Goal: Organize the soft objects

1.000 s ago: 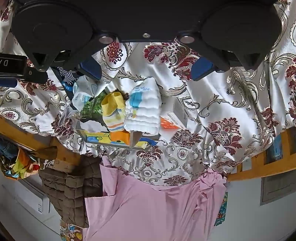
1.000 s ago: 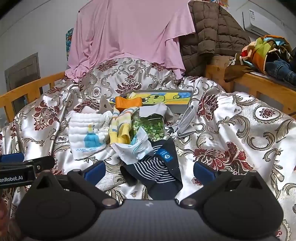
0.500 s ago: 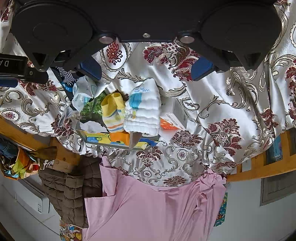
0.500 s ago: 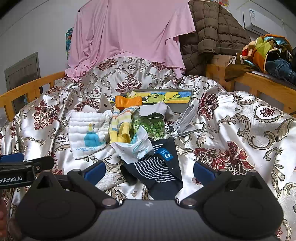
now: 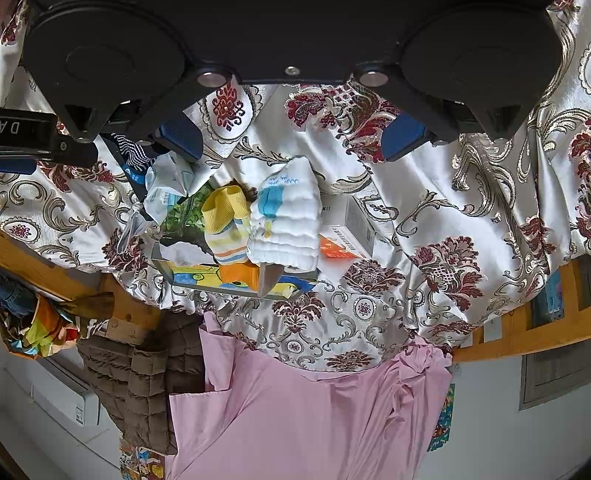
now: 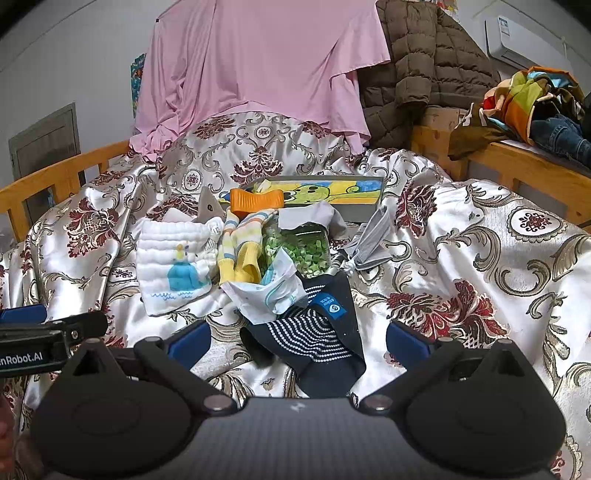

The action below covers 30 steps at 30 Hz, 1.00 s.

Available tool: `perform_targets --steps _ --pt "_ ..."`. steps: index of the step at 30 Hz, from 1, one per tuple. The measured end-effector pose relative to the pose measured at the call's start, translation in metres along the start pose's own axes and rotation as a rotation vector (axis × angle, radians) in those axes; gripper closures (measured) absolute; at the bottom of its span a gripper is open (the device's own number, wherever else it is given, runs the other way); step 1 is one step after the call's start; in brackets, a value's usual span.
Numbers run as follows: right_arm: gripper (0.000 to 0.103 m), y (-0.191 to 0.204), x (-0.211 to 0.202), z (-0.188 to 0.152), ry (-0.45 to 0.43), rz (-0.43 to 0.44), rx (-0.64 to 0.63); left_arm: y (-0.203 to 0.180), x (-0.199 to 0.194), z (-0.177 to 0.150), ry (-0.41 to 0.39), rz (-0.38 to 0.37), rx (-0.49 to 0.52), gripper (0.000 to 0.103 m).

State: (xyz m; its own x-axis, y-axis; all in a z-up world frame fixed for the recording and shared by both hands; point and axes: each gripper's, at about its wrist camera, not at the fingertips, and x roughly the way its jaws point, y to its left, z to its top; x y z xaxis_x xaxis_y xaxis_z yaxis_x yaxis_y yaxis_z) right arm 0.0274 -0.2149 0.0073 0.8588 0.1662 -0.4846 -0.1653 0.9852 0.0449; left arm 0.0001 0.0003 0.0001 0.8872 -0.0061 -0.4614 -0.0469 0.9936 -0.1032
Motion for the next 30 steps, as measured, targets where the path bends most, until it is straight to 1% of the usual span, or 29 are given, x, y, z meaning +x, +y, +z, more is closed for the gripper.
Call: perform_targets --steps 30 --pt "0.0 -0.0003 0.0018 -0.0004 0.005 0.001 0.002 0.0 0.0001 0.0 0.001 0.0 0.0 0.001"
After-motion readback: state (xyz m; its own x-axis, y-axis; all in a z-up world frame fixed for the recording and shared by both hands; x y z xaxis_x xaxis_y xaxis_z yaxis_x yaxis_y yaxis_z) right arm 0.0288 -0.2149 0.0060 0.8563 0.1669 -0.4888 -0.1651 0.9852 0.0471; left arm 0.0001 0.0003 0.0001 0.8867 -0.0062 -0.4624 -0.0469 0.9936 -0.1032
